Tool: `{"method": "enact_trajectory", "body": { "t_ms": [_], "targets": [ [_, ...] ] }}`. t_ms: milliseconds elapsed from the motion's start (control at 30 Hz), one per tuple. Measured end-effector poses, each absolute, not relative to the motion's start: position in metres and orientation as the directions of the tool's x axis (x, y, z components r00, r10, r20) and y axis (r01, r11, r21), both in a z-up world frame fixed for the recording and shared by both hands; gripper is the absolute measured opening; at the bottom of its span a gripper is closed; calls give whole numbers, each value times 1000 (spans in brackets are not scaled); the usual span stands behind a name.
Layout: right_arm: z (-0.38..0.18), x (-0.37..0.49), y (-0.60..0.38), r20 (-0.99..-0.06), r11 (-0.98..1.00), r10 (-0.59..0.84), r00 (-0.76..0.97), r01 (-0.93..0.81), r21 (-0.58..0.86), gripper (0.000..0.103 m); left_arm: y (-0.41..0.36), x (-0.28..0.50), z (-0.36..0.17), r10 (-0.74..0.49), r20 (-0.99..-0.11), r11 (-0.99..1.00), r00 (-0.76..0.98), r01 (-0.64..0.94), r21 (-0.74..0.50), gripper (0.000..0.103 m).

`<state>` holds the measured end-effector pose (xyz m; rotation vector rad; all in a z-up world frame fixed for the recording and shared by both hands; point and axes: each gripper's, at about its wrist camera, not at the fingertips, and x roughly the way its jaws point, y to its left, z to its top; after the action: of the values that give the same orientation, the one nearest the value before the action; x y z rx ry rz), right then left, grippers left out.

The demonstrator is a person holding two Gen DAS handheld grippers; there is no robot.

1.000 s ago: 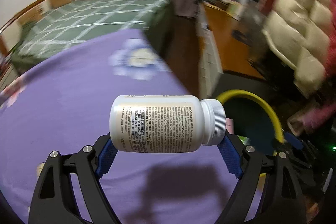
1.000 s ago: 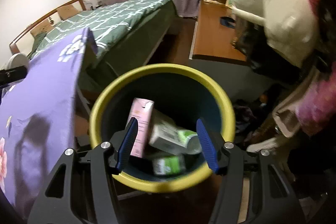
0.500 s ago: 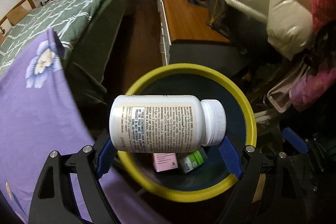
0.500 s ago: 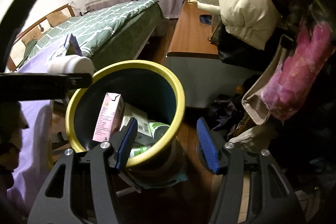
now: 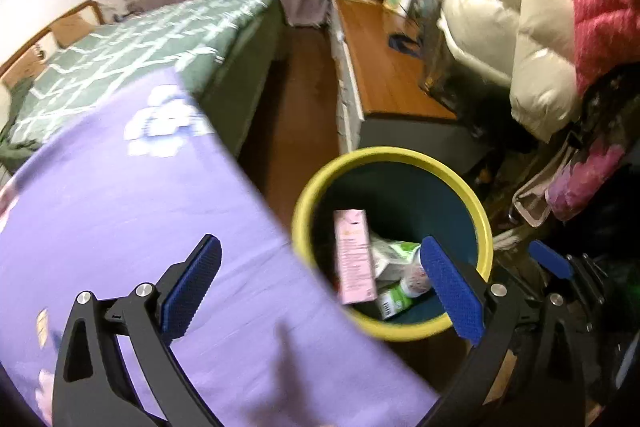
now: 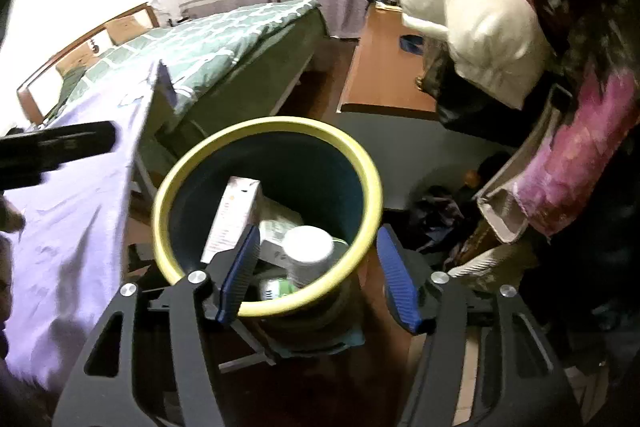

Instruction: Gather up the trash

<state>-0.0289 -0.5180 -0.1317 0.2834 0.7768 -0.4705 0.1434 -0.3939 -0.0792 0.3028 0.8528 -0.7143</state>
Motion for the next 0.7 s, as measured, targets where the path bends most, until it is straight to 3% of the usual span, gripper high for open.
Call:
{"method": "enact_trajectory", "body": {
  "t_ms": [333,533,700],
  "targets": [
    [-107,-16,-458,-691,925,-234,683,375,57,64,-211,107,-32,-303,-603,921,738,390,14,98],
    [-84,-15,-421,-656,956,-189,731,289,46,67,-133,80,-24,-214,-568,963,795,269,14,98],
    [-66,-21,-399,-624,967,-175,762,251,34,70,-91,52,-18,-210,-517,973,830,227,-31,98]
  ]
}}
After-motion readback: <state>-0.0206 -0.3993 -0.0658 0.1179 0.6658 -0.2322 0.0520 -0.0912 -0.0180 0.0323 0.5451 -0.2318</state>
